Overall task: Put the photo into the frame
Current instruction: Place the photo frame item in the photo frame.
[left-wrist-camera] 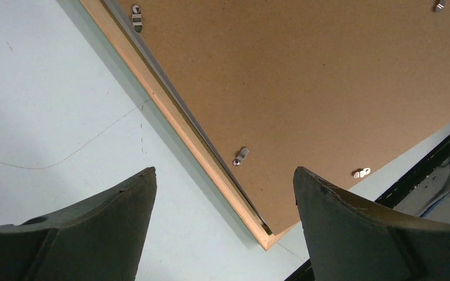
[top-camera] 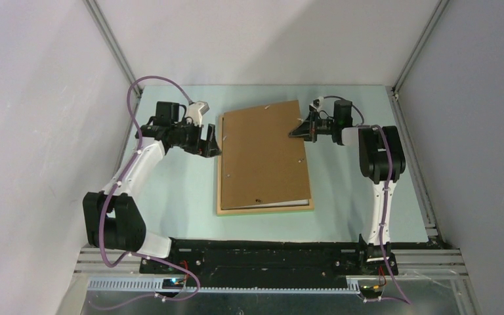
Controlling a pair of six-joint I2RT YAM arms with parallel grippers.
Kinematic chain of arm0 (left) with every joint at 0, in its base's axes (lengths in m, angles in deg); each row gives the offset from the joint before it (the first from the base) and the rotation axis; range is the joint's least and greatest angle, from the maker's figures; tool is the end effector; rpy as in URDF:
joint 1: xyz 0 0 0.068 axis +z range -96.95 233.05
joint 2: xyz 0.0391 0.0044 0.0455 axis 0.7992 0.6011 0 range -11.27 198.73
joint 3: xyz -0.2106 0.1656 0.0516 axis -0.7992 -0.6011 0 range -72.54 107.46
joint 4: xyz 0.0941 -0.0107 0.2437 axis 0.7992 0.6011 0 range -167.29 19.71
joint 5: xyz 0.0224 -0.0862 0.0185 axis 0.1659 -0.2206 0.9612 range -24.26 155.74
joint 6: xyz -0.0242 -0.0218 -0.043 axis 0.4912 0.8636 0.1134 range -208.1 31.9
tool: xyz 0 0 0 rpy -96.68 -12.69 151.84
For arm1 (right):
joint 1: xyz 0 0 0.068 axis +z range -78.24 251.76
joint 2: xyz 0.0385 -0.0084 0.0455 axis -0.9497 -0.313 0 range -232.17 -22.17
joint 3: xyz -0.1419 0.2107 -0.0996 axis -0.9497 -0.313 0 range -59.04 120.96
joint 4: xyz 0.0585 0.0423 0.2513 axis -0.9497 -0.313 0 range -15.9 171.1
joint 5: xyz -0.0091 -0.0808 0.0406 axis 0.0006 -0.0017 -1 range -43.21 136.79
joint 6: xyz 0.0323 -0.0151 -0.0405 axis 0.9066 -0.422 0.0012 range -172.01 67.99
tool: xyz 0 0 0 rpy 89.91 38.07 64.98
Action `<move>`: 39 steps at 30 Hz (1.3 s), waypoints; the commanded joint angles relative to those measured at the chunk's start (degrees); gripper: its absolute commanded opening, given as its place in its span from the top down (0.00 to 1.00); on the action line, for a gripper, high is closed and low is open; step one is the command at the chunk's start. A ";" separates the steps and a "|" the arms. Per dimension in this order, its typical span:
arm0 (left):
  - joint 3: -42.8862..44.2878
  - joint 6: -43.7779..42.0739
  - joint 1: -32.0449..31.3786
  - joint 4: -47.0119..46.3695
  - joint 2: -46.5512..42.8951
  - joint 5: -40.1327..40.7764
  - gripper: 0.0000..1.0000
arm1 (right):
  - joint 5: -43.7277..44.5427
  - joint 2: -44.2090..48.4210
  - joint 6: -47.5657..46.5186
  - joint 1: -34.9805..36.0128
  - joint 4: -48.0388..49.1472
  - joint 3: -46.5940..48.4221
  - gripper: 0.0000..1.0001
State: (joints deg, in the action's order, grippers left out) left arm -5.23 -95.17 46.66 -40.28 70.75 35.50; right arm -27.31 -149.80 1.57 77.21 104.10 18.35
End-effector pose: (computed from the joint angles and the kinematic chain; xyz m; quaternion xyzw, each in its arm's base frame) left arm 0.2966 -0.0513 0.2885 0.1918 0.8957 -0.2445 0.3180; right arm 0.4532 0.0776 0.1342 -0.0086 0.7501 0.6524 0.1082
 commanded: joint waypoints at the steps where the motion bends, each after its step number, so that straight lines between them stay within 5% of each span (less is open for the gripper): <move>1: 1.58 -1.08 0.46 -0.65 -0.30 -1.33 0.08 | -2.11 -0.65 -1.16 0.47 -1.75 3.29 1.00; 39: 0.52 -1.79 0.65 -0.64 -0.39 -0.96 0.08 | -1.01 -4.38 -2.33 2.43 -3.85 5.76 1.00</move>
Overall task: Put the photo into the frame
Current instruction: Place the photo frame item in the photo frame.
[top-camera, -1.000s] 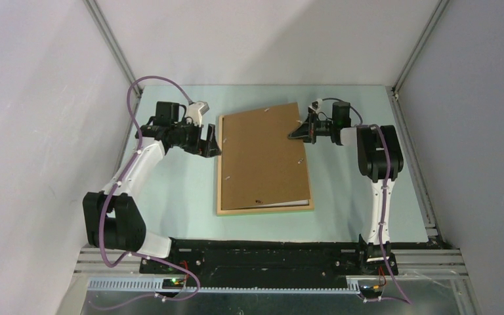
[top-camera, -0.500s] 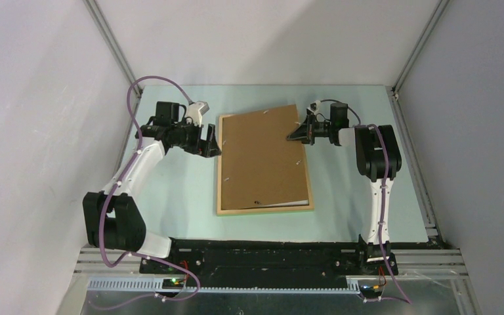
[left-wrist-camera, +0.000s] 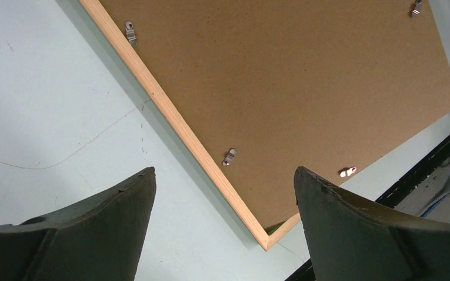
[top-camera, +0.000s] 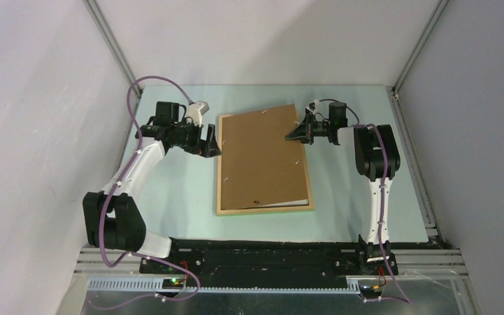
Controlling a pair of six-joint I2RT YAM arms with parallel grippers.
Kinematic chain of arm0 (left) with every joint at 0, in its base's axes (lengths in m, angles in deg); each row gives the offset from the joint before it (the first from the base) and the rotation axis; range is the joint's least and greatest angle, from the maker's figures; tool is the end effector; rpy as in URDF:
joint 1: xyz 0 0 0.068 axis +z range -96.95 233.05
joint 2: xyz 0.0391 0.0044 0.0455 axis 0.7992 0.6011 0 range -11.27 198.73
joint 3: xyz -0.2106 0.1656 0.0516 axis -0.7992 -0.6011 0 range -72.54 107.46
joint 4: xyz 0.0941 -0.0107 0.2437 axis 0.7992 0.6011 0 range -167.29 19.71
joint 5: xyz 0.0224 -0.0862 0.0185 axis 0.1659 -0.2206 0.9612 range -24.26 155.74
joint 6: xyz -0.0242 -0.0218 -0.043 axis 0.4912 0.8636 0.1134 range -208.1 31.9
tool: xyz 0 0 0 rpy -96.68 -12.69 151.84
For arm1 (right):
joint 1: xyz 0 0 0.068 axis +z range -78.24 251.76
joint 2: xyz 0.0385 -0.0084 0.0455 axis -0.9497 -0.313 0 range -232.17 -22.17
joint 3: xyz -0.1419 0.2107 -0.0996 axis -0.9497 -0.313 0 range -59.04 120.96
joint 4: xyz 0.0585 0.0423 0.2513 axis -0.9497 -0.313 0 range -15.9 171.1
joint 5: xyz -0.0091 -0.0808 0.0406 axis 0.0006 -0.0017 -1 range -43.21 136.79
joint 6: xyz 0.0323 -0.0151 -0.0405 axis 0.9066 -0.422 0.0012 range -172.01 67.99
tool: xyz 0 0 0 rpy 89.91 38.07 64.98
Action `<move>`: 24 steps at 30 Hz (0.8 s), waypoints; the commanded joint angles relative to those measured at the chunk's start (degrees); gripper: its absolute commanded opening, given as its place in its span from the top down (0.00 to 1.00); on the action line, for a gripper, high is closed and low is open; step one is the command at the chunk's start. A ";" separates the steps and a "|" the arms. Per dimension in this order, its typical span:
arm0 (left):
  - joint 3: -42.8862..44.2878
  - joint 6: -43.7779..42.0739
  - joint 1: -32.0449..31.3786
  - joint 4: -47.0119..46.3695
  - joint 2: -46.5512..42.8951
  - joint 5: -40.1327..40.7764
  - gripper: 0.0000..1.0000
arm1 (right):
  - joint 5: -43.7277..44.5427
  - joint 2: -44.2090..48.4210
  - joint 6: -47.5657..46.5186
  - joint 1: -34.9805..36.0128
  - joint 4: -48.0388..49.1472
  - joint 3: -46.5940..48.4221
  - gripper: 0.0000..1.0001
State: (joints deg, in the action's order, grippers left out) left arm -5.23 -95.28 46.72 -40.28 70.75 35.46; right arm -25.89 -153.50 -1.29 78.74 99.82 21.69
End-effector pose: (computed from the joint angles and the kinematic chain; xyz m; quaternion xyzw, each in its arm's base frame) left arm 0.2966 -0.0510 0.2886 0.1923 0.8956 -0.2443 0.3183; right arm 0.4605 0.0906 0.1158 -0.0049 0.7606 0.6425 0.0927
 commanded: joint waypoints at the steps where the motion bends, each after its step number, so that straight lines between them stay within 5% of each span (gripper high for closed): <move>1: 0.53 -1.73 0.63 -0.63 -0.44 -0.92 0.08 | -2.34 -0.73 0.35 0.96 0.22 2.48 1.00; 13: 0.25 -2.13 0.88 -0.66 0.31 -1.27 0.08 | 0.22 -0.92 -9.38 1.24 -10.04 5.03 0.99; 15: 0.15 -2.26 0.94 -0.72 0.49 -1.34 0.08 | 1.21 -0.88 -11.65 1.33 -13.82 5.87 0.93; 21: -0.40 -2.87 1.04 -0.67 0.78 -1.35 0.08 | 5.32 -0.49 -18.86 1.60 -24.36 8.89 0.49; 24: -0.55 -3.14 1.14 -0.66 0.93 -1.46 0.08 | 8.16 -0.10 -21.88 1.69 -28.76 10.75 0.36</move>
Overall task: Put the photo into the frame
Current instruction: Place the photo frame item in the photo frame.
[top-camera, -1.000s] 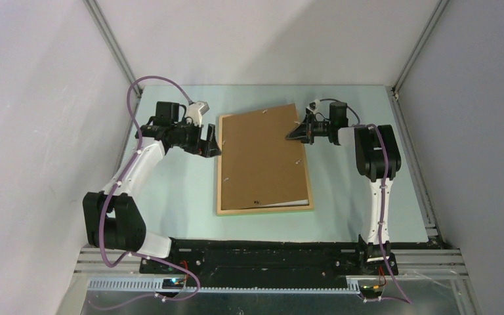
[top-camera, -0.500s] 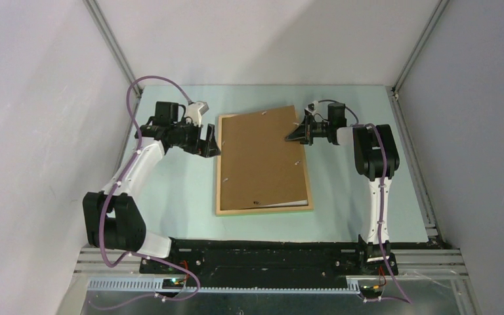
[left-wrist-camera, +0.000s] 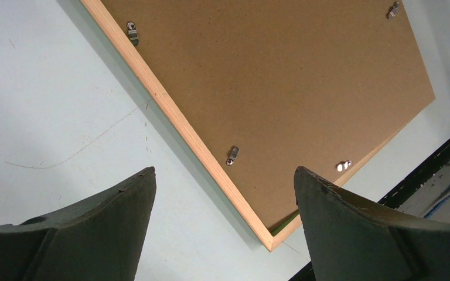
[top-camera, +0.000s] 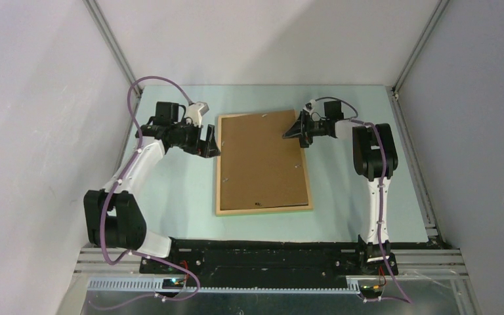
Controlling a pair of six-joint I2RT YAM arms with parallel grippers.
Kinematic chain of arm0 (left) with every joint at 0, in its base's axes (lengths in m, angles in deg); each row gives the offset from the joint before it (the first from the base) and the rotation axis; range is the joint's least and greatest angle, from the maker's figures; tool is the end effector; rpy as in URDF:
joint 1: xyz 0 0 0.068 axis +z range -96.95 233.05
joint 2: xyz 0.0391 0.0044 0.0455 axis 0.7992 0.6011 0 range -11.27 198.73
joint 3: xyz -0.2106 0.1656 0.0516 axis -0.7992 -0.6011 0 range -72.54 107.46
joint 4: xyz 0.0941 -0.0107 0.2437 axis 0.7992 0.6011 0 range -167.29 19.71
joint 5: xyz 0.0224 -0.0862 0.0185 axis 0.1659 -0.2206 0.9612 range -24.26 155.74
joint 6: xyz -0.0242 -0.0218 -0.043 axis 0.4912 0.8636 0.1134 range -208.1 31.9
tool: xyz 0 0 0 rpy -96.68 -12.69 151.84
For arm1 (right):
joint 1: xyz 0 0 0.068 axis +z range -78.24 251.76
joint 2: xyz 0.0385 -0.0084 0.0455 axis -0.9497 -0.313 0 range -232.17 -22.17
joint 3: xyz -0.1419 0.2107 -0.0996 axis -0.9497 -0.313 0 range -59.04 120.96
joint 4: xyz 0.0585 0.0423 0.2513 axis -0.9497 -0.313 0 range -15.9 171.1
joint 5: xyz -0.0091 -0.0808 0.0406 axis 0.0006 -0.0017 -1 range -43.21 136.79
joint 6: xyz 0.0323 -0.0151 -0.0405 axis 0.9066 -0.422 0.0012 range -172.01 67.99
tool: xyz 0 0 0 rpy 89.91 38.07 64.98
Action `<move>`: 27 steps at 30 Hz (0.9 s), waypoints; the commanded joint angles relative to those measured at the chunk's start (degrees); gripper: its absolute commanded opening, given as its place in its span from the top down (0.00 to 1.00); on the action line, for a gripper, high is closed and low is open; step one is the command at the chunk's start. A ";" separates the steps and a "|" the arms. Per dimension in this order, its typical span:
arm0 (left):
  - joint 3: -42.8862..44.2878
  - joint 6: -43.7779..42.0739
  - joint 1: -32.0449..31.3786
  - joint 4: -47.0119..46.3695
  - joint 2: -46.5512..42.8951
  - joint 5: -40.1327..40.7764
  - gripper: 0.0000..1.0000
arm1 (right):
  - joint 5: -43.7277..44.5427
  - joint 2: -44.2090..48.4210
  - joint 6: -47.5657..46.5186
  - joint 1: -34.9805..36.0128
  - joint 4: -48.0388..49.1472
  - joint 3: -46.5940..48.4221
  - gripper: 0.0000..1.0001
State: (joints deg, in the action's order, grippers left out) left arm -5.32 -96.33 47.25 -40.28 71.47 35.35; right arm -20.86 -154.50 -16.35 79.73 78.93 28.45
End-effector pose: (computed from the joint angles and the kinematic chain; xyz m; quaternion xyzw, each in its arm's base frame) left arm 0.2991 -0.0485 0.2846 0.1952 0.8968 -0.2416 0.3151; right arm 0.4644 0.0983 0.1144 -0.0131 0.7993 0.5940 0.0901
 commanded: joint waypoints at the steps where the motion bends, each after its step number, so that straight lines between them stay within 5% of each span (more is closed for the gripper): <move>1: -0.50 -2.24 0.66 -0.64 0.22 -1.39 0.08 | 3.75 1.15 -8.41 0.79 -10.29 4.40 0.30; 13: -0.51 -3.64 0.82 -0.75 1.26 -2.20 0.08 | 20.77 4.56 -20.80 2.69 -30.27 12.01 0.03; 27: 0.19 -3.25 0.85 -0.74 3.13 -2.01 0.09 | 31.05 6.32 -28.65 6.44 -39.41 16.12 0.01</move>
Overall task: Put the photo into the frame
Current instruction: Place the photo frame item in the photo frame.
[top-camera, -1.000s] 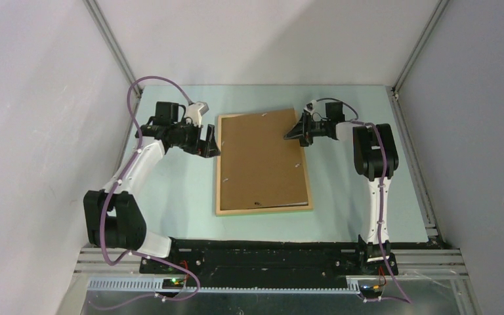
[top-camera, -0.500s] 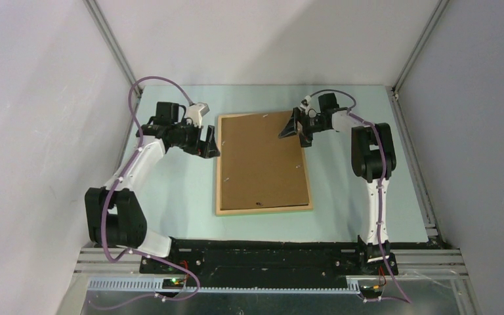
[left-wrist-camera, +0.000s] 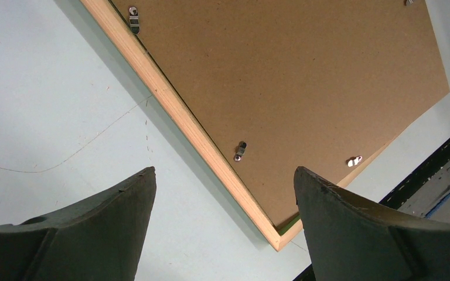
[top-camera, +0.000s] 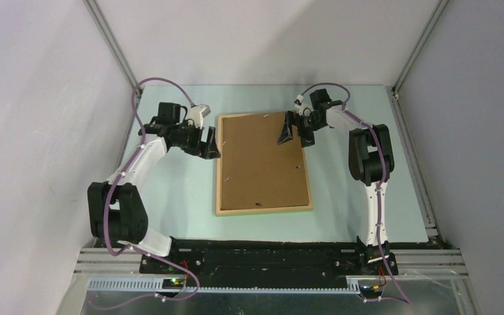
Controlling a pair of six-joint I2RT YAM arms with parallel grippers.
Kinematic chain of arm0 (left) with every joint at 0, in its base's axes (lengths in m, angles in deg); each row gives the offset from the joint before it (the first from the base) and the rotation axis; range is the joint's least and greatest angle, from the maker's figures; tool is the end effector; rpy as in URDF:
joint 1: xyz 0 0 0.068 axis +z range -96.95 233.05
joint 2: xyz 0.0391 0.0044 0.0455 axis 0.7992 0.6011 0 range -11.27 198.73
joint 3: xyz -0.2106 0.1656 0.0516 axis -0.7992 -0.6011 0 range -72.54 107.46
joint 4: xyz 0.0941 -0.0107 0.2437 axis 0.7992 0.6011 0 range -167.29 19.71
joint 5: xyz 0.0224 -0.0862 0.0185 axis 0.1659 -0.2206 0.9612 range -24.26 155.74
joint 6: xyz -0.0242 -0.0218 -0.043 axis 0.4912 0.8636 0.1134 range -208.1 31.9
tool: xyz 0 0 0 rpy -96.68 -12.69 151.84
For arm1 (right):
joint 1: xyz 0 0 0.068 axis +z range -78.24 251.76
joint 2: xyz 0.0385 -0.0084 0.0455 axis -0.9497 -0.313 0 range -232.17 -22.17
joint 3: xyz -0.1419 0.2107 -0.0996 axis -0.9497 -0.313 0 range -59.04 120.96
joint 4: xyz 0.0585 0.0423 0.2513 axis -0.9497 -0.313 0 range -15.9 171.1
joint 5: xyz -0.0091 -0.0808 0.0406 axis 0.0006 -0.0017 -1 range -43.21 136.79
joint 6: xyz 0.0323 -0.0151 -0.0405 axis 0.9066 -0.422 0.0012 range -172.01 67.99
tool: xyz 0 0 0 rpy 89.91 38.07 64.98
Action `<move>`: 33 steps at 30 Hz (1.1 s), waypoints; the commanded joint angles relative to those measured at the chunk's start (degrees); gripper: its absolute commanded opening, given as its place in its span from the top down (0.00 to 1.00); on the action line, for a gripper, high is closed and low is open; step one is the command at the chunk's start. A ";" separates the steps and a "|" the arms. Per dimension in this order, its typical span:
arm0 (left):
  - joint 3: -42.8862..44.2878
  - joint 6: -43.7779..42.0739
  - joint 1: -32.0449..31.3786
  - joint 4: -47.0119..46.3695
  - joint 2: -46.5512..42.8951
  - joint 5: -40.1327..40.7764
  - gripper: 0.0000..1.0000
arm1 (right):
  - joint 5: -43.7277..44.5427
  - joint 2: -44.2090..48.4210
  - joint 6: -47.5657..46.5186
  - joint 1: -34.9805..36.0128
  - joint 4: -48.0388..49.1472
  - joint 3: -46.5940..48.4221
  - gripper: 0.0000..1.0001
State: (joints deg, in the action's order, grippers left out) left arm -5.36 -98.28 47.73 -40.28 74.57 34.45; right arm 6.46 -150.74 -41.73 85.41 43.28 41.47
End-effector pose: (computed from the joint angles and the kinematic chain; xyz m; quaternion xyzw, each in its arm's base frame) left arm 0.3080 -0.0473 0.2690 0.2029 0.9009 -0.2453 0.2948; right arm 0.4516 0.1334 0.1653 -0.0990 0.9155 0.3705 0.1219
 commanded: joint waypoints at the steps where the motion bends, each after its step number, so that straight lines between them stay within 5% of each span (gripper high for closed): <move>1: 0.23 -1.31 0.39 -0.77 0.14 -1.05 0.09 | 3.75 2.15 -3.35 0.81 -4.17 3.41 0.01; 18: 0.88 1.01 0.38 -1.93 3.75 1.26 0.09 | 5.55 -1.40 -4.38 3.31 -7.38 8.53 0.01; 33: 1.55 1.96 0.39 -2.75 6.73 2.43 0.08 | 19.49 0.84 -8.33 6.80 -12.17 10.86 0.01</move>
State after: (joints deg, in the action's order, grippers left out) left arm -5.36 -96.92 47.73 -41.72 80.89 36.53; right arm 22.06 -152.21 -48.07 90.89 33.59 49.19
